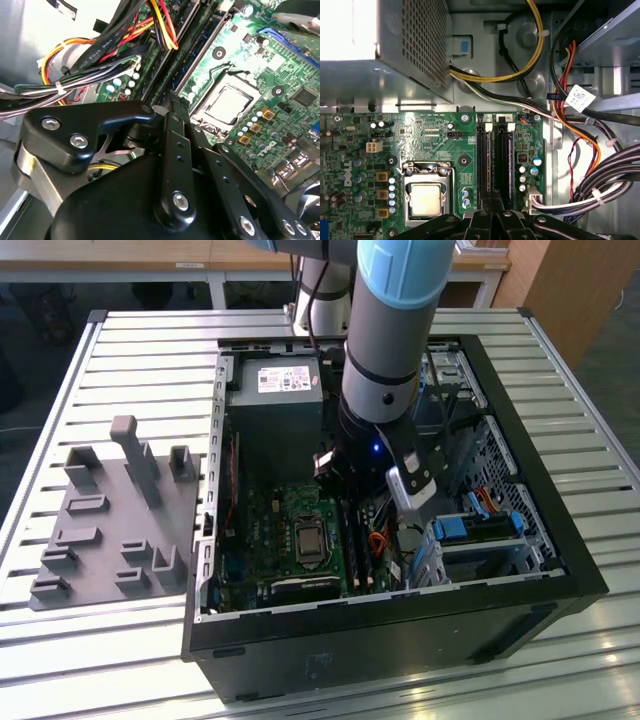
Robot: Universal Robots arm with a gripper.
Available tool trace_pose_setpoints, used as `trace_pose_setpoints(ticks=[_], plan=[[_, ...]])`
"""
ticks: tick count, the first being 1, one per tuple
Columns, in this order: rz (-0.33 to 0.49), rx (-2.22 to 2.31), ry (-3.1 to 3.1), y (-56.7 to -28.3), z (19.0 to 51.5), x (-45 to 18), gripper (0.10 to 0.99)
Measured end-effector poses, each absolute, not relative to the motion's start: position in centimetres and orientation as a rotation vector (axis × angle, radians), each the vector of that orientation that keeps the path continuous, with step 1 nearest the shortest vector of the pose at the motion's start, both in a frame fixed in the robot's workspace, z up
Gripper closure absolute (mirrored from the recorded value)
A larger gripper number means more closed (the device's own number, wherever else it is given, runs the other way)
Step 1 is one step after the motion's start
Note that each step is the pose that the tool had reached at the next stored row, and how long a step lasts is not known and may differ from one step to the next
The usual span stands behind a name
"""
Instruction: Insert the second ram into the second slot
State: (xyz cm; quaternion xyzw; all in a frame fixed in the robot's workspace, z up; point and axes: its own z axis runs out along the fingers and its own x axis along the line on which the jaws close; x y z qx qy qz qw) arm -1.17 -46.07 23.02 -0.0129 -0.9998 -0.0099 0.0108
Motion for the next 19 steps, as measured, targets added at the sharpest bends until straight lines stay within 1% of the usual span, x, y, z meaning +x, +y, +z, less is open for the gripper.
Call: trace_pose_setpoints(ticks=[19], plan=[[-0.031,-0.040,-3.118,-46.1,24.1,-1.2,0.980]])
